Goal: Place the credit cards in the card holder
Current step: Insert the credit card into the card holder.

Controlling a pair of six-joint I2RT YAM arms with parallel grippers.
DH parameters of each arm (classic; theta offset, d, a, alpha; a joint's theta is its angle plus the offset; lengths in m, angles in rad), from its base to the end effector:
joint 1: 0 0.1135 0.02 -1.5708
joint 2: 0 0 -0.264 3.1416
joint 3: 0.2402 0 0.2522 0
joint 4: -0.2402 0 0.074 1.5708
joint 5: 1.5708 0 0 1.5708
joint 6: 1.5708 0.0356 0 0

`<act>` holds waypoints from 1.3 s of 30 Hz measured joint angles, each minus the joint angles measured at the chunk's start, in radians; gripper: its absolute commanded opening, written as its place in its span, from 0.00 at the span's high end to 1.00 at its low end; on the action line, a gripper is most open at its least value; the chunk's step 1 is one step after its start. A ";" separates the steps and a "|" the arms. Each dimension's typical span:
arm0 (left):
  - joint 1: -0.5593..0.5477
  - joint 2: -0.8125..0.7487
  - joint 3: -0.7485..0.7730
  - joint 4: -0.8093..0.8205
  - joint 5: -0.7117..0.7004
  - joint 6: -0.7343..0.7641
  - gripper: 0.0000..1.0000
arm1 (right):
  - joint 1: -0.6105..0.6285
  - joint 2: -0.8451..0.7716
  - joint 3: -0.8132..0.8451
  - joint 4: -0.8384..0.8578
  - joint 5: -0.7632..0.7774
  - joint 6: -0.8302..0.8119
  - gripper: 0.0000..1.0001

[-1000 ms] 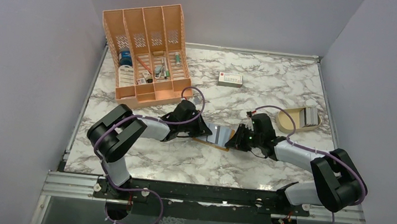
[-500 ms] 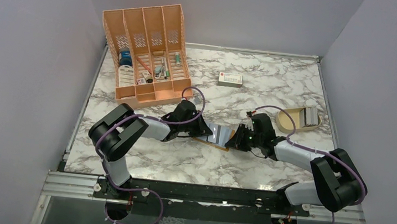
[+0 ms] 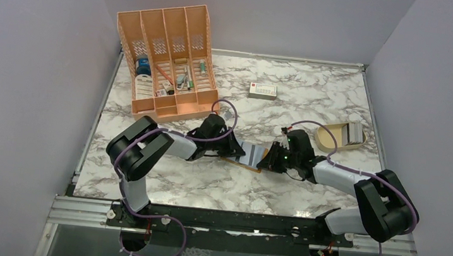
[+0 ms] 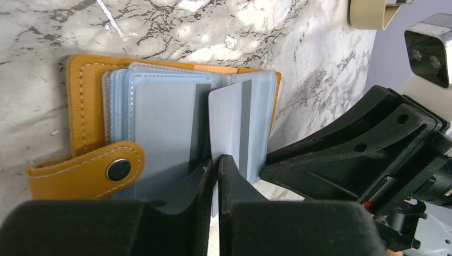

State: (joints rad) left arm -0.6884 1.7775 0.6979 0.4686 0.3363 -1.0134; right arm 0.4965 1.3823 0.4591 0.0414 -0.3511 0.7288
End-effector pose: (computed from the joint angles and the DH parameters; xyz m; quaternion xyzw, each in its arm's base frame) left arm 0.2480 -0.2192 0.1225 -0.0652 0.8755 -0.4401 0.1885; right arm 0.2003 0.1224 0.1307 0.0488 0.9274 0.3257 0.1775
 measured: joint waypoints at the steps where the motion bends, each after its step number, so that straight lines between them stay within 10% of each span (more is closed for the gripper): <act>1: 0.000 0.005 0.003 0.001 0.006 0.001 0.85 | 0.000 0.000 0.000 -0.001 0.000 0.000 0.85; 12: -0.005 -0.031 0.013 -0.046 0.007 0.037 0.49 | 0.000 -0.019 0.019 -0.061 0.020 -0.011 0.85; 39: -0.006 -0.175 0.100 -0.398 -0.253 0.209 0.33 | 0.000 -0.043 0.090 -0.124 0.072 -0.028 0.85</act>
State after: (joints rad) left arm -0.6941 1.6020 0.7979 0.0708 0.0830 -0.8047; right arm 0.4965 1.3388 0.5491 -0.0822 -0.2787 0.7010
